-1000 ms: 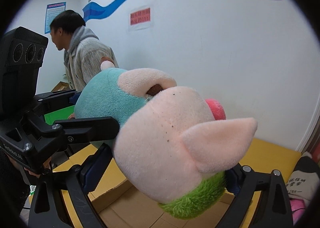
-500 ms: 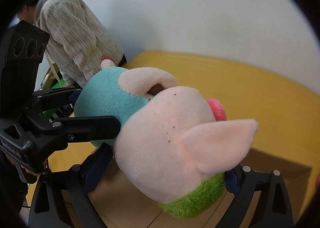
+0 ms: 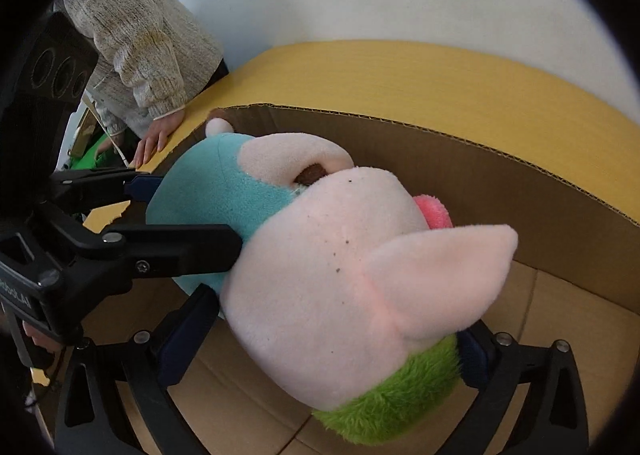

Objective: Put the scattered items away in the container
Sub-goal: 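Lift the plush pig with the left gripper and carry it over the box, then open the left gripper to drop the plush pig into the box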

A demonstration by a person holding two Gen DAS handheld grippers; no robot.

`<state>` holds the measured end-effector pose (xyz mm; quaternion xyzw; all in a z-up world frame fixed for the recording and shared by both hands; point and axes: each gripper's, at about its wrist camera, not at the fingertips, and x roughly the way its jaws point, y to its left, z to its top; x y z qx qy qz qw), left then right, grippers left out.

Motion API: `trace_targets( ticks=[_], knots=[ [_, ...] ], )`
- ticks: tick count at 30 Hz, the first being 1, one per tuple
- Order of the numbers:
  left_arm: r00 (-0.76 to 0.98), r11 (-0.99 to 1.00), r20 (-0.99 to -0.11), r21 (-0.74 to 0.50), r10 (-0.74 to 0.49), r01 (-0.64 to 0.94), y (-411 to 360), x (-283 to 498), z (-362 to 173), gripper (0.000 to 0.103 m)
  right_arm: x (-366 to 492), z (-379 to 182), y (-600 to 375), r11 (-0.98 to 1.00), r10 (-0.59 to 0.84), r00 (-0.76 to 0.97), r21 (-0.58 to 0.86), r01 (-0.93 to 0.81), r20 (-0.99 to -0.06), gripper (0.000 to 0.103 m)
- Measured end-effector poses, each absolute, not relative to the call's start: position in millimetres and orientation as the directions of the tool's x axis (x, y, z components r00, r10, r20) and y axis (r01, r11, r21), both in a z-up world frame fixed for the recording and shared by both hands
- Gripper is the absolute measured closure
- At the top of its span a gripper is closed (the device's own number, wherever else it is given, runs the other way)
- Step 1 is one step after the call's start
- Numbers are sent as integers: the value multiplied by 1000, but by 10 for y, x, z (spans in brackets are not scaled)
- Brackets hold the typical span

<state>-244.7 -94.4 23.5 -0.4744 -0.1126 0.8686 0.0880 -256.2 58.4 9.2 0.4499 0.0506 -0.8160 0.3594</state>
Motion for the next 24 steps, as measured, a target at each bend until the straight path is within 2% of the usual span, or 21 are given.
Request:
trace_targets(
  ticks=[4,10,14,19,21,24],
  knots=[
    [-556,-966,-798,-258,231,-31,-964,-2380,312,10,-2448,183,813,-753,-518,-387,193,629,-762,1],
    [-606,-970,-767,-239,210,-33,-973,-2135,619,10,-2137,668,1340,-779,-545,-494,192,596,-678,1],
    [-689,-990,-712,-130,137,-62,-816,-1696,960,8,-1675,1133,1602,-791,-547,-572,153,593,-612,1],
    [-796,-1000,-605,-14,27,-24,-591,-1012,1268,0,-1084,1488,1583,-827,-487,-624,93,555,-611,1],
    [-830,-999,-557,-32,7,12,-529,-707,1307,0,-787,1435,1598,-847,-460,-635,92,524,-620,1],
    [-843,-996,-537,-91,29,23,-469,-357,1287,0,-401,1239,1627,-881,-389,-661,50,470,-642,1]
  ],
)
